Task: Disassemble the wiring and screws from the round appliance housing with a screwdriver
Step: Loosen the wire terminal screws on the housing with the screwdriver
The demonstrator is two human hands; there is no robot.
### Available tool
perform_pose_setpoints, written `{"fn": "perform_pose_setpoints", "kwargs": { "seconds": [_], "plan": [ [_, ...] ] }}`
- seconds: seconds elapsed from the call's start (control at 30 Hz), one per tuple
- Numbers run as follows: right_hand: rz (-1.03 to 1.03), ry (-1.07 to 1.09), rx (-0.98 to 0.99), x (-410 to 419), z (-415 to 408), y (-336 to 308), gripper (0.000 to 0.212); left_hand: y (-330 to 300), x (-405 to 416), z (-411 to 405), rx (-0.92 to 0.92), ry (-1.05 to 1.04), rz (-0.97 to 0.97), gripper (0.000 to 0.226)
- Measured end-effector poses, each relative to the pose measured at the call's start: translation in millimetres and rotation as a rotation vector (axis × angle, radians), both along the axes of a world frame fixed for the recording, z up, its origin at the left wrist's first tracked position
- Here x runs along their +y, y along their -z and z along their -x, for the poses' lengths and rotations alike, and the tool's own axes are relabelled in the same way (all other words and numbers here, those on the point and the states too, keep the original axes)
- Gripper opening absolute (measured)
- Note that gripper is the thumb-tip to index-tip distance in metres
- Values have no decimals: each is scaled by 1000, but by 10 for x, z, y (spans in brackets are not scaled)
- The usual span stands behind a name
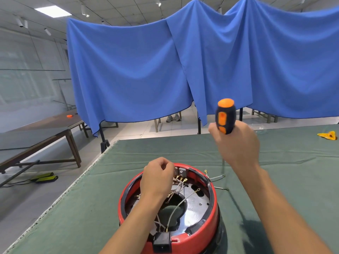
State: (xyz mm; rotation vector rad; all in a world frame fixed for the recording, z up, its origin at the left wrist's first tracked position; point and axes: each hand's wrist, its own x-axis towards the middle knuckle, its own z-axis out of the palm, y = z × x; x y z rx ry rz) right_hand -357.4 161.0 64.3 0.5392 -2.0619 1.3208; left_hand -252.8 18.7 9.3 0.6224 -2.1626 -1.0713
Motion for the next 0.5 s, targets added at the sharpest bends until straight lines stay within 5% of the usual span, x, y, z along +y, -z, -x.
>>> {"fn": "perform_pose_setpoints", "kwargs": {
  "seconds": [0.23,0.5],
  "plan": [
    [322,-99,-69,65,-104,-163,60,2,-91,-26,-311,30,316,20],
    [210,-250,-45,-9,-115,-125,43,69,-121,-7,-521,176,433,28]
  ]
}}
